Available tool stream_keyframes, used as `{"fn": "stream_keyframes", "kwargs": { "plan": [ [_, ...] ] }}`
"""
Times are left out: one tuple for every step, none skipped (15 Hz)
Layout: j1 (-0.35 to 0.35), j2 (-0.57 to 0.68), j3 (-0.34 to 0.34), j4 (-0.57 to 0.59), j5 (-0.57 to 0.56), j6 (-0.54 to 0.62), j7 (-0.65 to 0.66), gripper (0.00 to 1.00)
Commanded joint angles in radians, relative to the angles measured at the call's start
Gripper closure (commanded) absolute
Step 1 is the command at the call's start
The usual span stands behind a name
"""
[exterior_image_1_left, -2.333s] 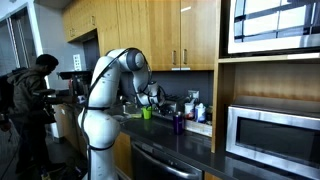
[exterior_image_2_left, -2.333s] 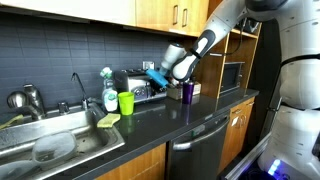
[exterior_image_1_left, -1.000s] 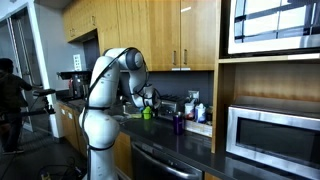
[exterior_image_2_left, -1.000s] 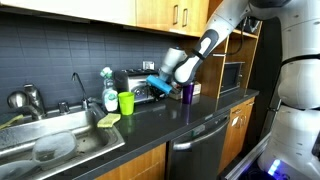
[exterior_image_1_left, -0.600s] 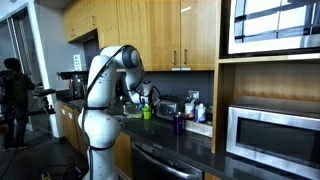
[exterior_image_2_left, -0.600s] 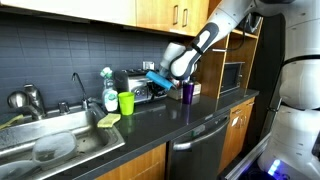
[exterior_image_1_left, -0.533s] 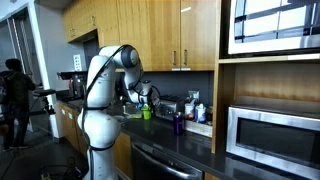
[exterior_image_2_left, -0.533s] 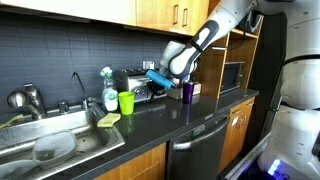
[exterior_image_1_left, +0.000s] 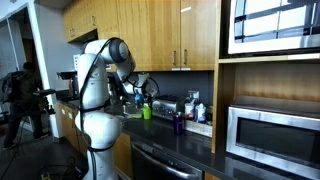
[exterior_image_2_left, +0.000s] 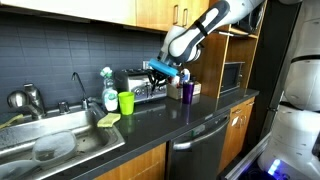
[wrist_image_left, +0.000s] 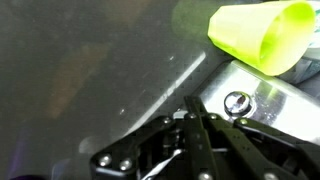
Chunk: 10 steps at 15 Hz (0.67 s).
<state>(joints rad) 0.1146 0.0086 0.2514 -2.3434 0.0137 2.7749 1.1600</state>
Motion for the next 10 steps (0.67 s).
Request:
{"fn": "stream_keyframes", "kwargs": {
  "plan": [
    [0.032, -0.075, -0.022, -0.007, -0.003, -0.049, 0.002, 1.00],
    [0.033, -0.080, -0.019, 0.003, -0.008, -0.055, 0.014, 1.00],
    [0.034, -0.082, -0.014, 0.011, -0.017, -0.061, 0.030, 1.00],
    [0.035, -0.081, -0.008, 0.022, -0.037, -0.072, 0.052, 1.00],
    [0.038, -0.076, -0.003, 0.032, -0.049, -0.078, 0.067, 1.00],
    [0.041, -0.071, 0.002, 0.042, -0.066, -0.083, 0.089, 1.00],
    [0.044, -0.066, 0.006, 0.050, -0.081, -0.085, 0.110, 1.00],
    [0.047, -0.059, 0.010, 0.063, -0.101, -0.085, 0.142, 1.00],
    [0.048, -0.054, 0.014, 0.074, -0.121, -0.088, 0.171, 1.00],
    [0.049, -0.050, 0.016, 0.085, -0.147, -0.093, 0.201, 1.00]
  ]
}}
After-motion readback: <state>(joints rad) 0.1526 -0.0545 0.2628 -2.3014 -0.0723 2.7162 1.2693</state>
